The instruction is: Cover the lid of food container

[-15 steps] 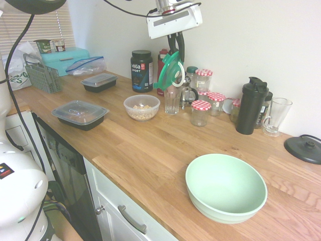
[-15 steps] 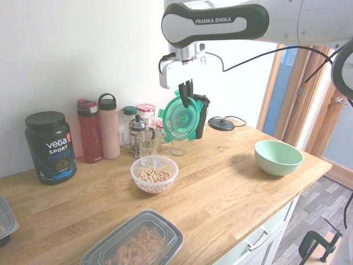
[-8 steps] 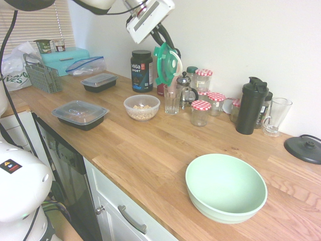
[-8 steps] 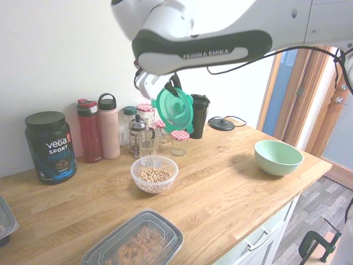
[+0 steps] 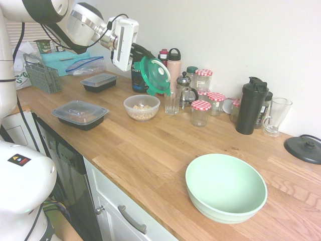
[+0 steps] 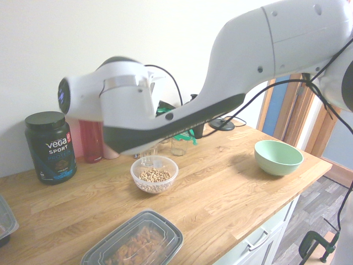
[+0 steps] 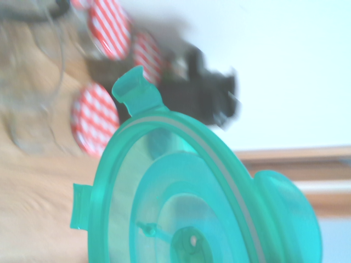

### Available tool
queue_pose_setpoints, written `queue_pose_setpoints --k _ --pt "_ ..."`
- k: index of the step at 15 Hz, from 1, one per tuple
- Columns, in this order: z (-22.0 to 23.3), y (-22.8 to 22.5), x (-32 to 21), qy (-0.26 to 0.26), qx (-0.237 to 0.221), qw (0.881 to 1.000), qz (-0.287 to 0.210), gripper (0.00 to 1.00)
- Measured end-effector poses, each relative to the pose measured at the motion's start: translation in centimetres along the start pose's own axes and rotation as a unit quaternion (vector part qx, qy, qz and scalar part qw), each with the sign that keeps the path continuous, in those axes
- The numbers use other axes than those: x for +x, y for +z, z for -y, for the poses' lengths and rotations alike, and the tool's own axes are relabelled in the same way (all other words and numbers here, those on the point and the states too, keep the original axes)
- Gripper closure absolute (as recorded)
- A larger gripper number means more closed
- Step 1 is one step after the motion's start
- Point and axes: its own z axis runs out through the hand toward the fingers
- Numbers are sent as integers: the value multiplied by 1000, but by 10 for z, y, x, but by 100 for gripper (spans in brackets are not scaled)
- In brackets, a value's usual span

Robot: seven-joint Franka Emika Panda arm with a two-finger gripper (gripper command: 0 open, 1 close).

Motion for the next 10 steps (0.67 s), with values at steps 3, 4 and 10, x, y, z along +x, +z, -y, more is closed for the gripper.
queue_pose_setpoints --k 3,4,10 --pt "34 -15 -40 -8 -25 999 -23 100" --pt "46 -16 -45 -8 -28 999 -26 100" --pt "90 -21 -49 0 -42 999 -16 100"
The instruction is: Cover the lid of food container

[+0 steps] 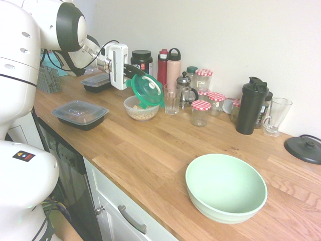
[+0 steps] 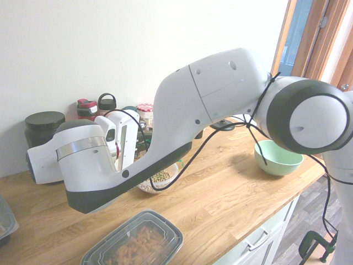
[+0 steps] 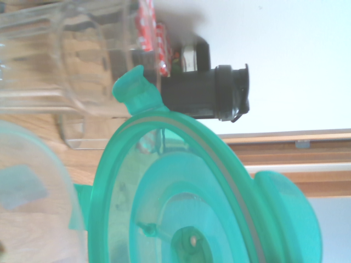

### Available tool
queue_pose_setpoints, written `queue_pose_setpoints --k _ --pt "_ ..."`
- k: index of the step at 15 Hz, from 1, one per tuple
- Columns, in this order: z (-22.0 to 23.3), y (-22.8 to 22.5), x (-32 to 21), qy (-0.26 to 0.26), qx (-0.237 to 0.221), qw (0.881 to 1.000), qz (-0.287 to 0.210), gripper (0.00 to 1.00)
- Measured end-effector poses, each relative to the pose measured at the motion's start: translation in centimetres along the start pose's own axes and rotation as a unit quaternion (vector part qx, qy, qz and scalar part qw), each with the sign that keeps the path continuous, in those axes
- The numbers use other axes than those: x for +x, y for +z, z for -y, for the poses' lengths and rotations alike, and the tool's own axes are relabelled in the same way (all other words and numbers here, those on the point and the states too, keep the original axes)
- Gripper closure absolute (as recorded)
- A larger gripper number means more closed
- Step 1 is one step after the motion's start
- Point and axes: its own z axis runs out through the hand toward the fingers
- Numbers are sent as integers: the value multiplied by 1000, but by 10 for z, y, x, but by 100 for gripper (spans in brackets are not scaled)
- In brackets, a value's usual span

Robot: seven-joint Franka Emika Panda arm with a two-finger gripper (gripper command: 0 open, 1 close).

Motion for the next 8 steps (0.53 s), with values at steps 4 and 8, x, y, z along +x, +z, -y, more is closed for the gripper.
queue_pose_setpoints --k 4,8 --pt "9 -8 -6 -1 -10 1000 -5 100" --pt "11 -17 -16 -7 -13 1000 -12 100"
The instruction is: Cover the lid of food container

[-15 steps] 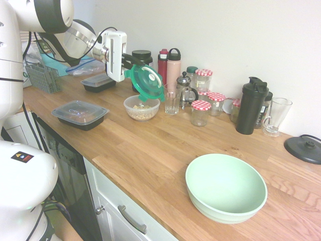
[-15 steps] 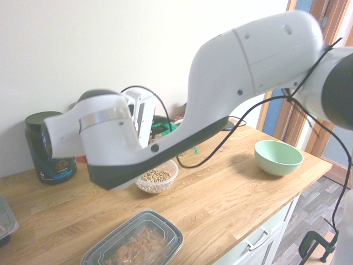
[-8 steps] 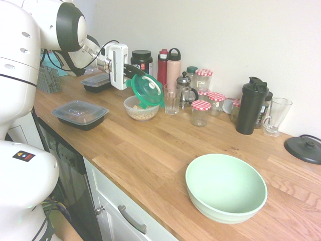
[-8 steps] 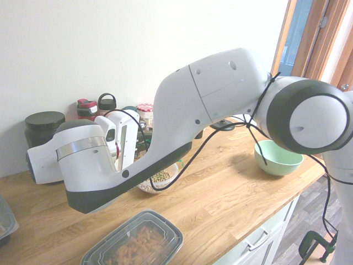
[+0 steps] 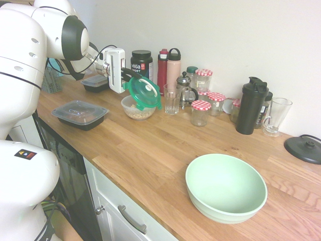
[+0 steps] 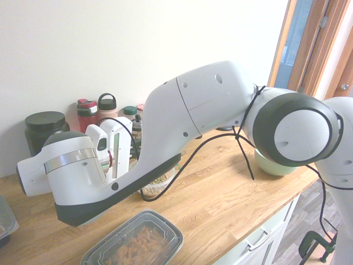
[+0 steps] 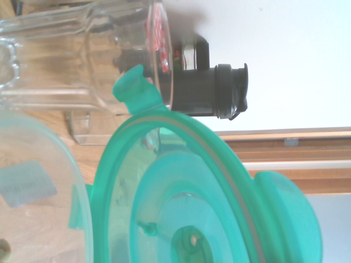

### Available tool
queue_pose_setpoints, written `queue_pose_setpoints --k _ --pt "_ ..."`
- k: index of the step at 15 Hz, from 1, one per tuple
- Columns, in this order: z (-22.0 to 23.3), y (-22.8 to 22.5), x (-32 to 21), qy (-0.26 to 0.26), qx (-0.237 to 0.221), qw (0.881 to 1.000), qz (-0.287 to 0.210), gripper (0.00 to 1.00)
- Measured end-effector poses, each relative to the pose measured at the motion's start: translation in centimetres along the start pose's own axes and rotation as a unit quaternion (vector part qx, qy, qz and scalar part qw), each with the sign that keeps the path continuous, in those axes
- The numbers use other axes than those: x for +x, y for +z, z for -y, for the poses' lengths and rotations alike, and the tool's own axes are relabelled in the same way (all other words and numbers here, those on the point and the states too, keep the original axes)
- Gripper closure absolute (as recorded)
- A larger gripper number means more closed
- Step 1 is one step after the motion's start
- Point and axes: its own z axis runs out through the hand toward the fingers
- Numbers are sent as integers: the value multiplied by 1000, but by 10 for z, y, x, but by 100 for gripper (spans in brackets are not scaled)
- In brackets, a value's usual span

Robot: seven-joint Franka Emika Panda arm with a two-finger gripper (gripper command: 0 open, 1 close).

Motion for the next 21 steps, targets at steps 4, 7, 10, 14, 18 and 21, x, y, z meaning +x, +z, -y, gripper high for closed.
queue_pose_setpoints --k 4,7,10,14,18,21 --pt "3 -4 -12 -10 -14 1000 -7 100" --pt "-3 1 -2 0 -34 999 -1 100" --pt "-6 -3 8 7 -29 1000 3 100" --pt "-3 -10 8 6 -25 1000 -4 100" --pt "3 -21 -1 -4 -22 1000 -10 100" --pt "5 -27 -6 -8 -26 1000 -14 0"
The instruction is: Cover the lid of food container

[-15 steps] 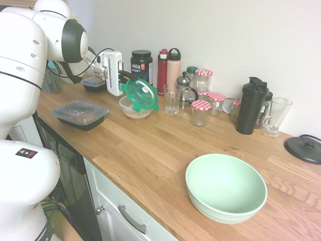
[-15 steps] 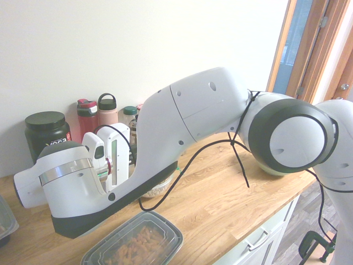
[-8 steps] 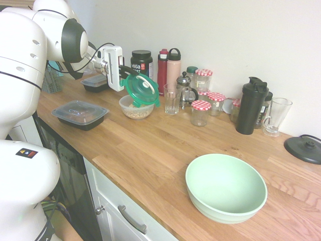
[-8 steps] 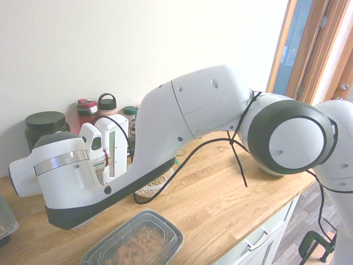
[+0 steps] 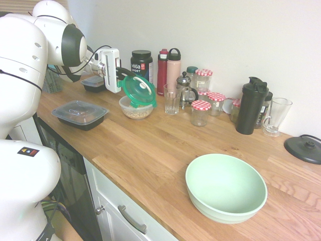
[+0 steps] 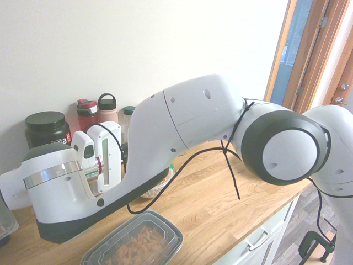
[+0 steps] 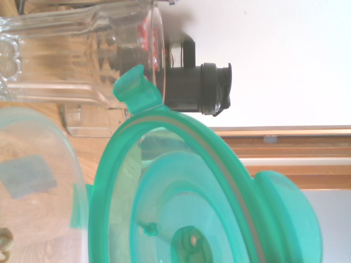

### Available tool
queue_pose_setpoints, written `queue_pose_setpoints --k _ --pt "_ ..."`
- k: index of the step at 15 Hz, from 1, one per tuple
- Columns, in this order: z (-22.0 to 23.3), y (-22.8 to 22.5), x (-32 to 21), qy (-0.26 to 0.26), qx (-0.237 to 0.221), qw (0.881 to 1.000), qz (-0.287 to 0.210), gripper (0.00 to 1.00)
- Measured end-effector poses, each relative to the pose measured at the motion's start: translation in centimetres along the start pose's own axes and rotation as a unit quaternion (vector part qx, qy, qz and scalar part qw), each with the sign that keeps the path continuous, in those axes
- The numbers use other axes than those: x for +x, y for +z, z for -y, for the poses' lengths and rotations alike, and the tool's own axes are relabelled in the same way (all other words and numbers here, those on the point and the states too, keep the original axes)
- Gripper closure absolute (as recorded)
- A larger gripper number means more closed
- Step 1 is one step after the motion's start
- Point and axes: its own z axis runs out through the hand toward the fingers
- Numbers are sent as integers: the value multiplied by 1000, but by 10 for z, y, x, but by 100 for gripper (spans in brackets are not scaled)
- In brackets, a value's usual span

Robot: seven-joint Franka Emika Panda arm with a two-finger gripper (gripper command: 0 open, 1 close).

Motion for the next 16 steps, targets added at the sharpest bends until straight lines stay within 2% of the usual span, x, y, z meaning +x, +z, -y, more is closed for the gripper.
queue_pose_setpoints --k 6,10,13,16 --pt "8 -9 -16 -13 -2 1000 -5 0" --pt "3 -30 -31 -33 22 999 7 0" --pt "3 -37 -37 -49 48 997 42 0" --pt "-13 -48 -18 -56 88 989 108 0"
